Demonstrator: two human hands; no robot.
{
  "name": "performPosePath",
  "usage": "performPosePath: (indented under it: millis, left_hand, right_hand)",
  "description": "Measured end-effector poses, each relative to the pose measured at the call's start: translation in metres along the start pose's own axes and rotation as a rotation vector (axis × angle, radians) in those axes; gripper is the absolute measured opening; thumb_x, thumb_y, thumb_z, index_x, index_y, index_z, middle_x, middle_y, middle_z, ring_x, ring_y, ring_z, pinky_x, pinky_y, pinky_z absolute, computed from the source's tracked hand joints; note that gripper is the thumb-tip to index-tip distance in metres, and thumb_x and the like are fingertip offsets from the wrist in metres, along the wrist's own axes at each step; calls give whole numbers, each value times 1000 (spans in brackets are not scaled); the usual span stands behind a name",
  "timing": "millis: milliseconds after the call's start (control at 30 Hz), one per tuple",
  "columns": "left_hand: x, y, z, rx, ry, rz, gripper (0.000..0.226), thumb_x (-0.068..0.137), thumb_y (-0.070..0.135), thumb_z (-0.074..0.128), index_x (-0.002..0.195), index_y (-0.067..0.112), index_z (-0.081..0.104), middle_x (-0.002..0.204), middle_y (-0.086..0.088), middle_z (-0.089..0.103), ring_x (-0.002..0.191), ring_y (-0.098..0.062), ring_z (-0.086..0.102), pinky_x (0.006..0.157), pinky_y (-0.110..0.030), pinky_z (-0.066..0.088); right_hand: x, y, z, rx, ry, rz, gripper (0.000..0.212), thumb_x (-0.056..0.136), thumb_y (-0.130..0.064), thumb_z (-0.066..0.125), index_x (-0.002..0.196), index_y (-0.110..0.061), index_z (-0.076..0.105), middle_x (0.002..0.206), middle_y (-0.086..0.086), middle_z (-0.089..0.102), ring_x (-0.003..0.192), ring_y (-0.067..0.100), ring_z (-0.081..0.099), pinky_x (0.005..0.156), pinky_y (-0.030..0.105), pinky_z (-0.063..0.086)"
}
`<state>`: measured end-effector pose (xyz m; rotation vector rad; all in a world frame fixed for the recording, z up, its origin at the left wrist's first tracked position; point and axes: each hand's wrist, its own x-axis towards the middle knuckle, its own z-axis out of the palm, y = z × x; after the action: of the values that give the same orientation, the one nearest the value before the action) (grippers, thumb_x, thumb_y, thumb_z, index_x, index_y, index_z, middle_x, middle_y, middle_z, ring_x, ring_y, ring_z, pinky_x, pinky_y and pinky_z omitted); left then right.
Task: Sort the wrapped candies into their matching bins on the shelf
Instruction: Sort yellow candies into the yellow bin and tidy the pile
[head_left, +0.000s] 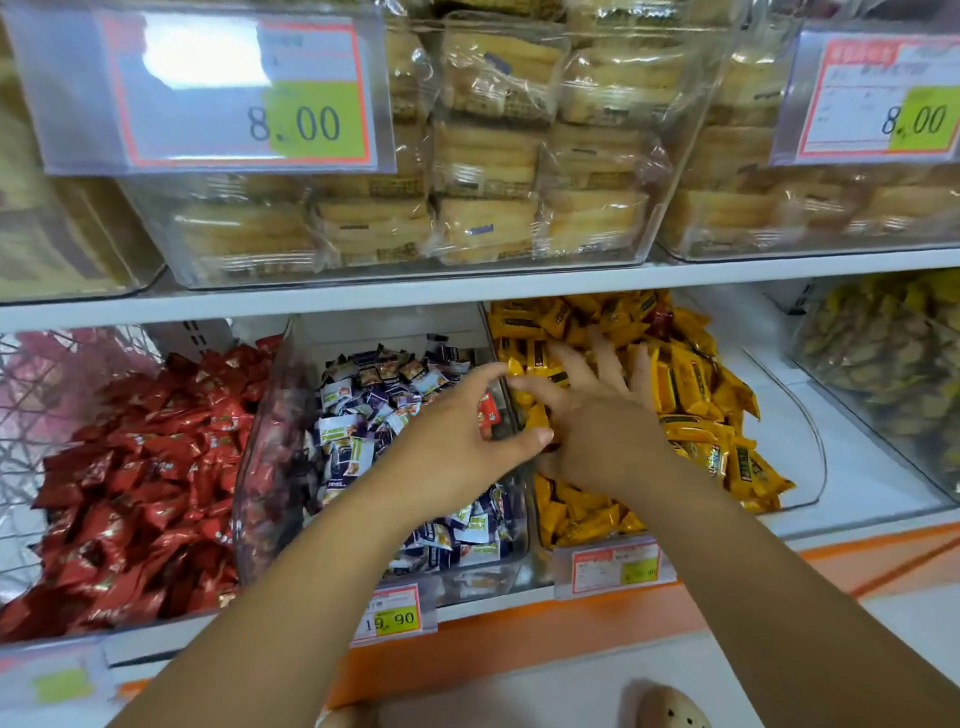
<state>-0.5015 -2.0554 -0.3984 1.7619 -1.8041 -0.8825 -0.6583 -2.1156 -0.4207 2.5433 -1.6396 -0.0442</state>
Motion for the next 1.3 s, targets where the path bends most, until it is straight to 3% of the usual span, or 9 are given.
performPosePath:
  millis: [167, 433, 600, 700, 767, 867, 1033, 1167, 1300]
  left_hand:
    - [9, 0, 5, -36, -71, -58, 80, 83, 46, 65, 144, 52, 14, 146, 2, 41, 64, -4, 51, 55, -19, 39]
    - [3, -3, -1, -47, -90, -63, 81, 80, 56, 64, 143, 56, 12, 156, 14, 22, 134, -8, 35, 81, -17, 36]
    - [-2, -5, -5, -20, -114, -74, 89, 75, 61, 64, 145, 54, 9, 157, 14, 18, 121, -1, 42, 85, -18, 36]
    - [-5, -8, -11, -3, -132, -111, 93, 73, 60, 66, 146, 51, 9, 156, 8, 25, 125, -16, 48, 80, -22, 42]
    - [-7, -8, -13, 0, -136, -125, 94, 73, 60, 67, 146, 51, 10, 150, 1, 37, 116, -15, 47, 79, -27, 46]
    - [-6, -9, -12, -3, -122, -119, 96, 71, 61, 69, 146, 51, 11, 153, 9, 29, 117, -8, 49, 86, -20, 37]
    - [-2, -12, -13, -12, -131, -144, 95, 69, 60, 72, 144, 54, 14, 154, 10, 28, 131, -22, 44, 80, -21, 39]
    - [-1, -15, -15, -1, -137, -120, 98, 68, 61, 72, 146, 52, 12, 156, 12, 22, 137, -13, 34, 95, -21, 34]
    - [0, -16, -14, -14, -152, -118, 99, 67, 62, 72, 145, 52, 12, 155, 12, 24, 137, -11, 33, 96, -21, 32]
  right_hand:
    - [0, 38, 5, 15, 182, 120, 64, 78, -58, 64, 135, -57, 36, 154, 1, 24, 144, 35, -2, 112, 64, -1]
    - [12, 56, -1, 112, 204, 174, 65, 73, -68, 61, 132, -61, 36, 153, -2, 29, 145, 32, 3, 113, 60, 6]
    - [2, 51, -38, 223, -285, 140, 93, 64, -71, 68, 141, -60, 17, 160, -3, 1, 145, 30, -17, 112, 61, -13]
    - [1, 35, -59, 315, -127, 63, 64, 81, -51, 67, 139, -42, 41, 155, -2, 26, 145, 24, 16, 118, 40, 10]
    - [9, 17, -56, 471, 74, -20, 40, 94, -26, 58, 134, -26, 53, 142, -1, 49, 129, 16, 43, 101, 20, 30]
    - [20, -11, -32, 489, 24, -99, 50, 93, -15, 57, 141, -17, 44, 142, 5, 47, 130, 21, 42, 104, 26, 32]
    - [21, 1, -17, 361, -140, -87, 31, 88, -19, 63, 118, -14, 62, 123, 5, 52, 118, 19, 47, 94, 26, 40]
    - [17, 18, -27, 375, -237, -11, 40, 96, -36, 50, 80, -2, 65, 81, 11, 59, 73, 20, 56, 58, 24, 38]
    - [26, 6, -12, 369, -110, 42, 31, 96, -29, 53, 126, -23, 57, 116, 2, 62, 103, 19, 57, 80, 27, 44]
